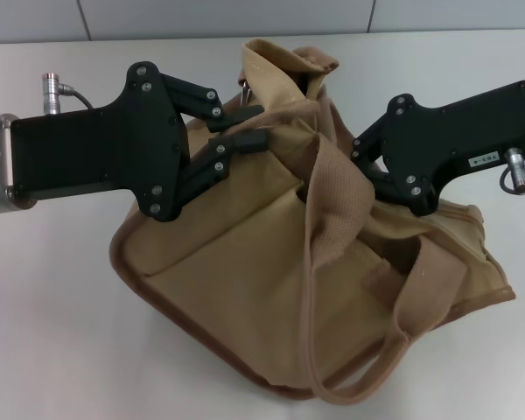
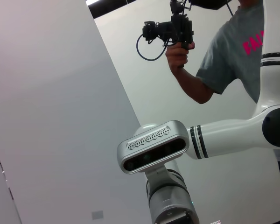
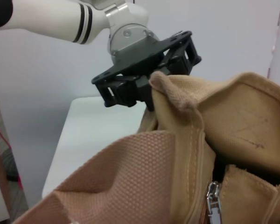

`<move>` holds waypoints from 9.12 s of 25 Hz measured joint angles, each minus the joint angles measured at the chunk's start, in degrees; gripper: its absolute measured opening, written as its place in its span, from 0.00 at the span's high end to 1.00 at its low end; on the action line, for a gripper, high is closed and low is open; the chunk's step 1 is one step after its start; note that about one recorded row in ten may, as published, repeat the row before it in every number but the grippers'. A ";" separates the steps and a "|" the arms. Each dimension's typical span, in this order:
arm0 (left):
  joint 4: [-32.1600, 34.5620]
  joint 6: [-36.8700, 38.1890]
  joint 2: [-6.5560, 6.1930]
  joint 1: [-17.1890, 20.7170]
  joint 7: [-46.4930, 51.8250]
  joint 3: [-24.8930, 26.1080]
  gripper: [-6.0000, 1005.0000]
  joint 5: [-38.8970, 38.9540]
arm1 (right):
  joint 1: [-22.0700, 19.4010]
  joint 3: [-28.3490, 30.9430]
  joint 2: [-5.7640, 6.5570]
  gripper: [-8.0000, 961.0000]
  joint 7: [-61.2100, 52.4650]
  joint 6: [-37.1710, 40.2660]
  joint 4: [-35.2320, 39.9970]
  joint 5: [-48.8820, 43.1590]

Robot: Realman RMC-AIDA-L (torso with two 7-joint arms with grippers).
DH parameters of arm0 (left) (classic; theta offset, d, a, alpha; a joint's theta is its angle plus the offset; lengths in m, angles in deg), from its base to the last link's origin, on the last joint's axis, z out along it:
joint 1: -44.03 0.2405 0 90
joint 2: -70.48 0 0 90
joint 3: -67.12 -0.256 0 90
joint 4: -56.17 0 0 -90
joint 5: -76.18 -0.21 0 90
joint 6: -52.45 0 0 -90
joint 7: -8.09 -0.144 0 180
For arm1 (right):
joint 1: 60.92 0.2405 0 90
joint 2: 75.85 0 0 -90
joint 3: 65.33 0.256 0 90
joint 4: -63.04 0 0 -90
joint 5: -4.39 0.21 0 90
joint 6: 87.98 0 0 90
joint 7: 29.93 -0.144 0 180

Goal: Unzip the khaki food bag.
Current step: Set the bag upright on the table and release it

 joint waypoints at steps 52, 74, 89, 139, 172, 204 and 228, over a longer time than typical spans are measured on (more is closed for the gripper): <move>1.63 0.35 -0.18 -0.60 -0.49 -2.02 0.91 0.10 | -0.07 -5.22 0.12 0.39 -1.72 -1.68 0.34 2.60; 1.63 0.05 -0.18 -0.57 -0.71 -2.52 0.91 0.78 | -2.07 -7.87 -0.10 0.93 0.59 -4.63 2.26 3.58; 1.03 -1.77 -0.19 0.18 -0.79 -2.07 0.91 2.30 | -9.13 -6.48 0.14 0.99 -1.85 -1.01 12.05 3.77; 1.46 -2.15 -0.26 0.00 -0.79 -4.11 0.91 3.05 | -2.24 -9.68 -0.03 0.72 -2.23 -6.23 3.00 3.73; 0.90 -2.31 -0.18 0.00 -1.35 -3.92 0.91 4.69 | -12.00 -8.09 0.06 0.96 -2.99 -2.63 16.12 3.91; 2.20 -1.50 -0.44 -1.26 -2.67 -6.80 0.93 4.85 | -4.88 -3.97 0.11 0.45 -6.85 0.32 6.28 5.75; 2.32 -2.13 -0.44 -2.11 -2.30 -7.74 0.94 4.81 | -3.82 -10.19 -0.03 0.69 -2.98 -3.15 3.85 5.81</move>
